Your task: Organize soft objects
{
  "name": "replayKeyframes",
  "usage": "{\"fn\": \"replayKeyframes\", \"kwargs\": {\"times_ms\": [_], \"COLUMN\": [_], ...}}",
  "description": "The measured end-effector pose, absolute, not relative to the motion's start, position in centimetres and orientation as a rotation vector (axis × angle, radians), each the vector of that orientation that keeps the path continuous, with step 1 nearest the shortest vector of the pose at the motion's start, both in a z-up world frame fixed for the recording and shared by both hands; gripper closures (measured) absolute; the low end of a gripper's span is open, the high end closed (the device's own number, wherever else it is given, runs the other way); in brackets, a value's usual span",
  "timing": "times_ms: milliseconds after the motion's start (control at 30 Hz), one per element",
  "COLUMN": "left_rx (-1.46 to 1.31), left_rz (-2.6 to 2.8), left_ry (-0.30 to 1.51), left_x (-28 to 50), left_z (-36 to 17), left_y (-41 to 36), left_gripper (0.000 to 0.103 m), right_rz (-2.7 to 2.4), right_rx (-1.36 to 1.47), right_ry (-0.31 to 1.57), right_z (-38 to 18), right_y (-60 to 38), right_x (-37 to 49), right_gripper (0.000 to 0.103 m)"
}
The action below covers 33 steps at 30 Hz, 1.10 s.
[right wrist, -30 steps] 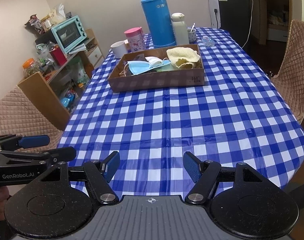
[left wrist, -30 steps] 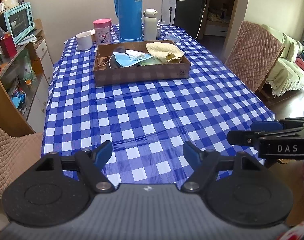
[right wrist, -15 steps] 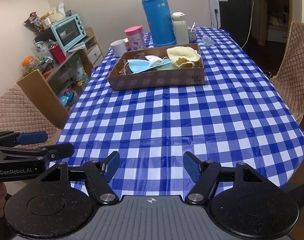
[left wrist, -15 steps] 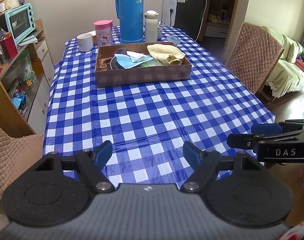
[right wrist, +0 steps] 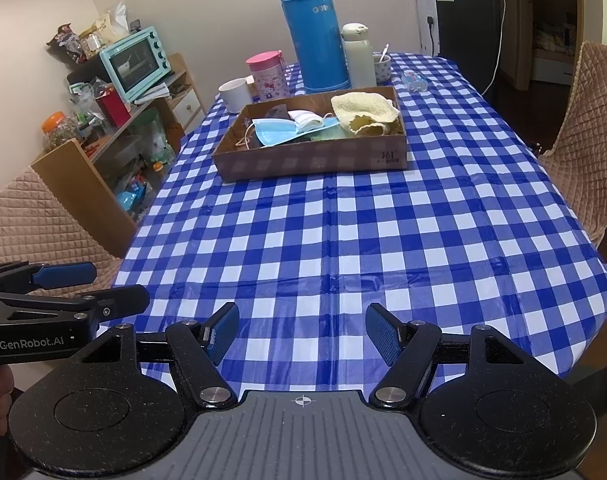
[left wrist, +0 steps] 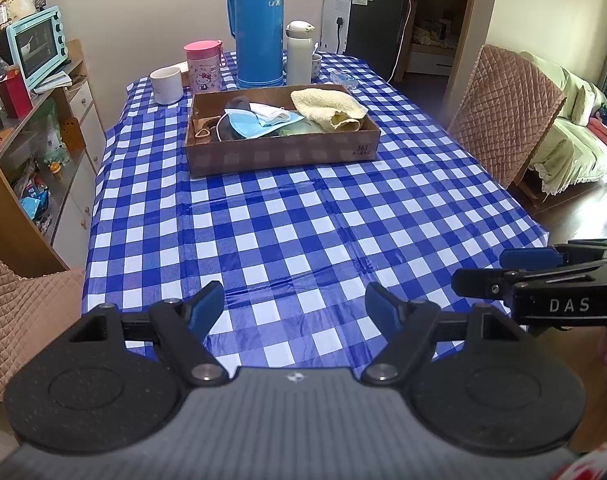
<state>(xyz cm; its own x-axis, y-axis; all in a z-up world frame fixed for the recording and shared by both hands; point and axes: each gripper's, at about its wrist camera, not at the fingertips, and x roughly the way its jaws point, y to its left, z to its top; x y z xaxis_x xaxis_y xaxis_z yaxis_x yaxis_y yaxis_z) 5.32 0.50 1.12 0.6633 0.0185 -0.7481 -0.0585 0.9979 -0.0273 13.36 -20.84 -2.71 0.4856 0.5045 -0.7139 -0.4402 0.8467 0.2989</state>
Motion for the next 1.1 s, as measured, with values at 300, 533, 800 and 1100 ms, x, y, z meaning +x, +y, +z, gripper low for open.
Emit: {"fn": "replayKeyframes", "kwargs": {"times_ms": [300,533,800,1100], "left_rx": [-0.050,-0.050,-0.050,-0.050], "left_rz": [0.043,0.043,0.043,0.044], "left_ry": [0.845,0.845,0.845,0.845], "left_x": [5.42,5.46,5.46,5.48], "left_z": [1.12,1.11,1.08,1.08], "left_y": [0.47,0.48,0.50,0.51], "left_gripper": [0.027,0.027,0.027,0.027], "right_rz": [0.573,0.574,0.574,0.573], "right_rx": [0.079,0.079,0.078,0.078], "right_ry": [0.895,0.896,0.895,0.895], "right_z": [-2.75,-2.75,-2.80,-2.76], "right_y": [-20.89,-20.87,-20.88,-20.77], "right_x": [13.65,13.68,13.77,13.74], "right_gripper": [0.033,0.033,0.033,0.033]}}
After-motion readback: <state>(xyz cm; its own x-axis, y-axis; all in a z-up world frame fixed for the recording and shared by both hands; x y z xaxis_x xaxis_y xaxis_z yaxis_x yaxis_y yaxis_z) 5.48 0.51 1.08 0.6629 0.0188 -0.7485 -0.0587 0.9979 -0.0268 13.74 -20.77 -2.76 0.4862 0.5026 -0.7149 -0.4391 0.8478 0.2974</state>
